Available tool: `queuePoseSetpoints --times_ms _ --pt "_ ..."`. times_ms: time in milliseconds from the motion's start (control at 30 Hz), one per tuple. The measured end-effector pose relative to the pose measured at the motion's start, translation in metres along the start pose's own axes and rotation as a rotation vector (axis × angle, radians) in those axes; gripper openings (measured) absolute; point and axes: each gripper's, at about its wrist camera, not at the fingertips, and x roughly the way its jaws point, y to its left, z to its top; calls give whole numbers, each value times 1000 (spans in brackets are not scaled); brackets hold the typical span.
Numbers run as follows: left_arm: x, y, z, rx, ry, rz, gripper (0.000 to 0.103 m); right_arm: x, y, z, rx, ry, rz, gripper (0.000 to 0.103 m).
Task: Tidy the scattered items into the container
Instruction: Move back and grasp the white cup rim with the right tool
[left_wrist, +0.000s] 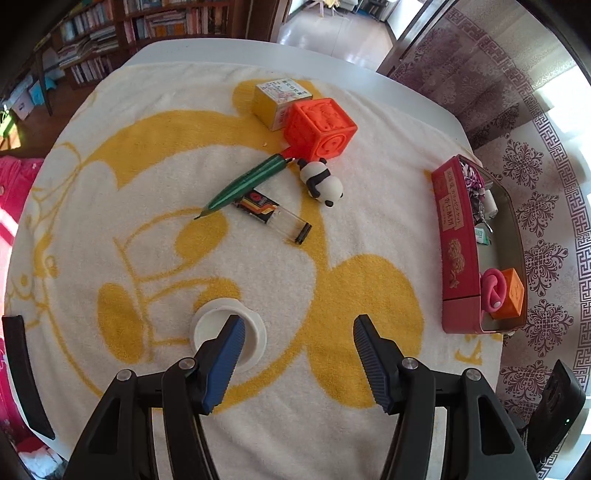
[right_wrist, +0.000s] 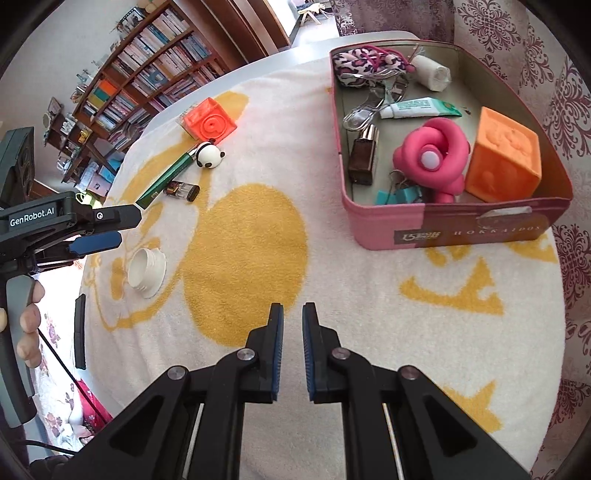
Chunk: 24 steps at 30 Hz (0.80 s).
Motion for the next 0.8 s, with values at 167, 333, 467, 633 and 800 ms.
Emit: queuePoseSetpoints --times_ms 167,333,467,633,800 --pt "-1 45 -8 -54 14 19 63 16 26 1 -31 33 7 28" --pt "0 82 -14 -104 28 21 63 21 57 5 -82 17 11 67" --pt "0 104 -13 -126 34 18 63 31 86 12 -123 25 21 69" --pt "-1 129 -6 -153 35 14 63 45 127 19 -191 36 36 69" --pt "3 146 1 -158 51 9 63 68 160 24 -229 61 45 72"
